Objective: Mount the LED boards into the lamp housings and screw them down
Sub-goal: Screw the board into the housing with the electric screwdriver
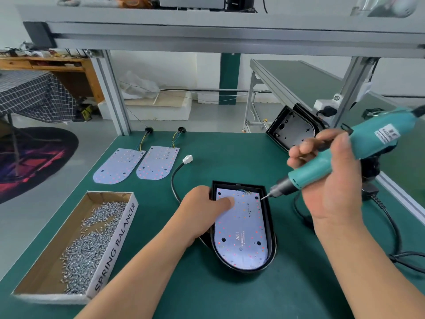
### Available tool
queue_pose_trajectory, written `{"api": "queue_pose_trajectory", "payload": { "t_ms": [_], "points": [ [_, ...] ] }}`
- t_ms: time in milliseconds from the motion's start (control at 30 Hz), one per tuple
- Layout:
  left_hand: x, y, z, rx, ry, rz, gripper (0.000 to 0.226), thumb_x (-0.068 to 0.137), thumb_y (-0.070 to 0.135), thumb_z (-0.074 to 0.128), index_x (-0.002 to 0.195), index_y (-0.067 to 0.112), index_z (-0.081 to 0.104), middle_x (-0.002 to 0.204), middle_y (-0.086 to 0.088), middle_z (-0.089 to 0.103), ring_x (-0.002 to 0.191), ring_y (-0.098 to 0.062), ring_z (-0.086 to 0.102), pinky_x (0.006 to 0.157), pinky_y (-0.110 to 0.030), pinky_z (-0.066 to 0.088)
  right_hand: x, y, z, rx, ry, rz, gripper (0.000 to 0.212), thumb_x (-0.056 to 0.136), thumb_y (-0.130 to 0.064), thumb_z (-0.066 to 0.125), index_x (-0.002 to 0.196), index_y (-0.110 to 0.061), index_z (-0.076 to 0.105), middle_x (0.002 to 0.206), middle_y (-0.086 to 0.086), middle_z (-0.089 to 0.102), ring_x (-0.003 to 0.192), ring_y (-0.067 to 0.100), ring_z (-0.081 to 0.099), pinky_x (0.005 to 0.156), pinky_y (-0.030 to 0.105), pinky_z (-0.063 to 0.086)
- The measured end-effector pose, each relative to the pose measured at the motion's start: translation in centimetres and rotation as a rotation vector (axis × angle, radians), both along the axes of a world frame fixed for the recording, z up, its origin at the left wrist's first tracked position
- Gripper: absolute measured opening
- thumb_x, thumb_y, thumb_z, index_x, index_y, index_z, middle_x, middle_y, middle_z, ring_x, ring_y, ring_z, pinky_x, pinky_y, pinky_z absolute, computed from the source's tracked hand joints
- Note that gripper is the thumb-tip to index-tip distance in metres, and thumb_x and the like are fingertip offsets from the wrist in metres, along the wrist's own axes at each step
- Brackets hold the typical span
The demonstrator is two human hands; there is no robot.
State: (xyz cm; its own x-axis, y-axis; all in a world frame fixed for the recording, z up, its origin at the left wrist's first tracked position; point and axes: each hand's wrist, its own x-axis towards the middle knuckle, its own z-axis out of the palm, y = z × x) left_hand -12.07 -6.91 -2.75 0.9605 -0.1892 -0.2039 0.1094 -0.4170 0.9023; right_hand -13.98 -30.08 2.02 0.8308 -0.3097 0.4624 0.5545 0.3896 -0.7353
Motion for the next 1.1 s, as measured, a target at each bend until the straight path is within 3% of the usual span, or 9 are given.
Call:
{"api": "queue_pose_trajectory", "payload": {
  "t_ms": [100,200,333,433,500,667,833,967,1100],
  "points": [
    [-0.3,0.7,1.3,0.32,-0.265,0.102,0.045,0.099,0.061,0.061,0.089,0.017,0.06,0.065,0.011,0.055,0.067,-0.018,0.055,0.063,-0.034,0.041,0.1,-0.2,-0.5,0.067,0.059,-0.019,0.024,0.103,-0.047,0.062,0.094,-0.025,0.067,0.08,-0.002,0.061,0.077,0.019,0.063,0.072,0.031,0.054],
    [-0.3,3.7,3.4,0.536,-0.5,0.282,0.027,0.104,0.047,0.055,0.092,0.025,0.065,0.074,0.007,0.064,0.078,-0.029,0.064,0.065,-0.036,0.049,0.3,-0.3,-0.7,0.142,0.096,-0.029,0.026,0.105,-0.045,0.061,0.089,-0.025,0.067,0.077,-0.003,0.057,0.073,0.018,0.059,0.069,0.028,0.052],
    [-0.6,12.4,4.4,0.859,-0.402,0.513,0.017,0.096,0.032,0.059,0.081,0.03,0.068,0.072,0.006,0.065,0.066,-0.024,0.06,0.06,-0.031,0.048,0.5,-0.9,-0.9,0.22,0.111,-0.032,0.027,0.103,-0.046,0.063,0.091,-0.022,0.063,0.079,-0.003,0.054,0.074,0.016,0.057,0.069,0.026,0.051],
    [-1.5,16.2,3.9,0.802,-0.114,0.375,0.019,0.088,0.033,0.075,0.075,0.048,0.074,0.076,0.005,0.073,0.074,-0.028,0.07,0.077,-0.045,0.061,0.6,-1.1,-1.0,0.264,0.119,-0.028,0.028,0.104,-0.045,0.063,0.09,-0.02,0.064,0.079,-0.003,0.053,0.075,0.016,0.057,0.07,0.026,0.051],
    [-2.3,16.1,3.6,0.865,0.026,0.254,0.015,0.083,0.034,0.077,0.075,0.046,0.077,0.071,0.01,0.073,0.076,-0.022,0.072,0.079,-0.043,0.063,0.7,-1.1,-1.0,0.272,0.118,-0.023,0.028,0.105,-0.044,0.063,0.09,-0.02,0.064,0.079,-0.003,0.053,0.075,0.016,0.057,0.069,0.026,0.05],
    [-2.1,16.2,3.0,0.808,-0.026,0.344,0.027,0.087,0.023,0.076,0.067,0.041,0.073,0.06,0.008,0.071,0.066,-0.025,0.071,0.073,-0.043,0.063,0.6,-1.2,-0.9,0.28,0.126,-0.023,0.026,0.104,-0.041,0.065,0.09,-0.02,0.064,0.079,-0.002,0.053,0.075,0.017,0.057,0.069,0.026,0.051],
    [-1.3,16.7,1.9,0.715,-0.114,0.421,0.041,0.098,0.034,0.073,0.06,0.023,0.065,0.065,-0.002,0.068,0.069,-0.029,0.065,0.068,-0.04,0.052,0.6,-1.3,-0.9,0.289,0.131,-0.023,0.024,0.101,-0.04,0.068,0.091,-0.019,0.063,0.079,-0.002,0.053,0.075,0.017,0.057,0.069,0.026,0.051],
    [-1.1,16.8,1.9,0.67,-0.148,0.512,0.033,0.092,0.015,0.077,0.061,0.019,0.068,0.059,-0.003,0.067,0.063,-0.029,0.064,0.059,-0.033,0.045,0.6,-1.1,-0.9,0.278,0.138,-0.019,0.025,0.098,-0.041,0.072,0.091,-0.019,0.062,0.079,-0.002,0.052,0.075,0.016,0.057,0.07,0.026,0.051],
    [-1.0,16.6,2.4,0.568,-0.136,0.567,0.03,0.088,0.001,0.073,0.067,0.024,0.073,0.066,-0.007,0.071,0.069,-0.035,0.065,0.069,-0.042,0.054,0.5,-1.1,-0.9,0.278,0.141,-0.021,0.023,0.101,-0.039,0.069,0.092,-0.019,0.061,0.079,-0.002,0.052,0.074,0.016,0.056,0.07,0.026,0.051]
  ]
}}
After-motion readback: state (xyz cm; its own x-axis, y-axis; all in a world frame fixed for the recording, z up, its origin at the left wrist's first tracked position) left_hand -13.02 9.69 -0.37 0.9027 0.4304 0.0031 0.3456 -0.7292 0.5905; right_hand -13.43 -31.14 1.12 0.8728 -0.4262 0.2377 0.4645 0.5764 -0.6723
